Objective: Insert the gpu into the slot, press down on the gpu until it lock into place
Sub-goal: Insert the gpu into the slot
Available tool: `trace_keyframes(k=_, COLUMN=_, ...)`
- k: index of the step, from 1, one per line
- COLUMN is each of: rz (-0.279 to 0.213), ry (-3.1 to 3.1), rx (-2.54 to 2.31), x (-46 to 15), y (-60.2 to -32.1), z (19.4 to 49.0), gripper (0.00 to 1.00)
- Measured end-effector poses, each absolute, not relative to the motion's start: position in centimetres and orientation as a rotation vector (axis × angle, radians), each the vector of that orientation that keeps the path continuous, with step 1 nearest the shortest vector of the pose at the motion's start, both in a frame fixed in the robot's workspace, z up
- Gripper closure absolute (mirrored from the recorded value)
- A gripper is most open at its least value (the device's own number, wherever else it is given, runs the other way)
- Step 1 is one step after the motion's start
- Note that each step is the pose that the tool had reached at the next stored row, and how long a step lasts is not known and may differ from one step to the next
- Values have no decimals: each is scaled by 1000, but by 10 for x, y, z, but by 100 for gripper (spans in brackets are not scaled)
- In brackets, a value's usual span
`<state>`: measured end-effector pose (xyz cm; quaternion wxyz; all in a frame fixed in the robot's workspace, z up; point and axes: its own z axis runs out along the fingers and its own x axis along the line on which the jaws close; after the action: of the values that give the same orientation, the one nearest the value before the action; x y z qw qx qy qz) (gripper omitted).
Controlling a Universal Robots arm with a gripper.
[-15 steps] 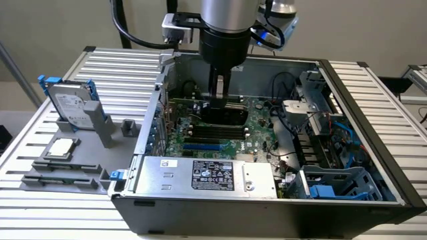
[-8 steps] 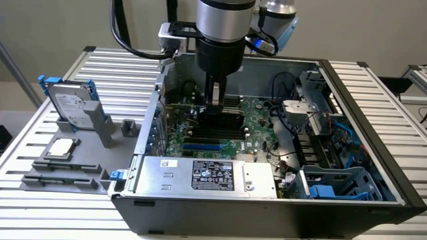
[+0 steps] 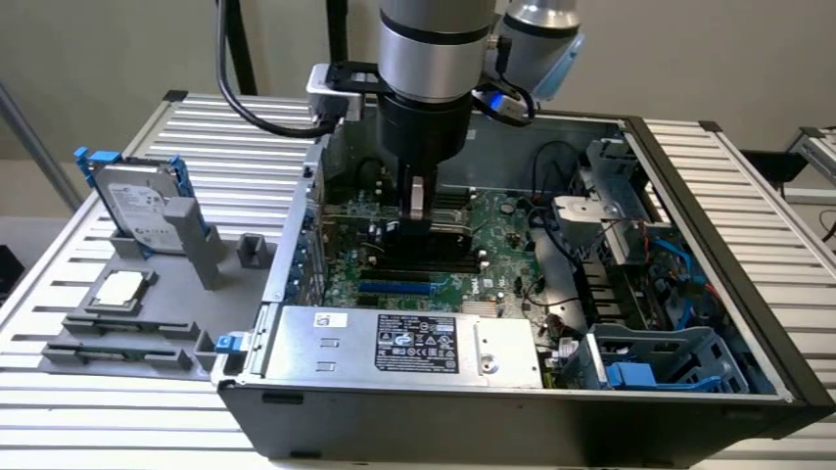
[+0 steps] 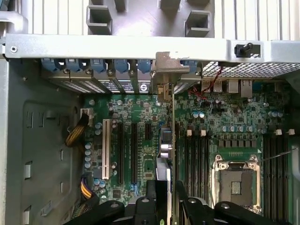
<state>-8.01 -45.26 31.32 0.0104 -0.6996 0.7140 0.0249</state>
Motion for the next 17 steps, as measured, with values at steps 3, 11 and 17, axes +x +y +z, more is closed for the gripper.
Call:
trace_keyframes(k=3, rz=78, ry=2228, rx=-2184, x=-80, y=-453, z=308, gripper=74)
trace_keyframes(k=11, rz=78, ry=2231, rx=-2181, x=-83, y=-452, z=293, gripper=74)
trace_keyframes(k=17, rz=77, ry=2240, rx=-2172, x=-84, y=-451, z=289, gripper=74)
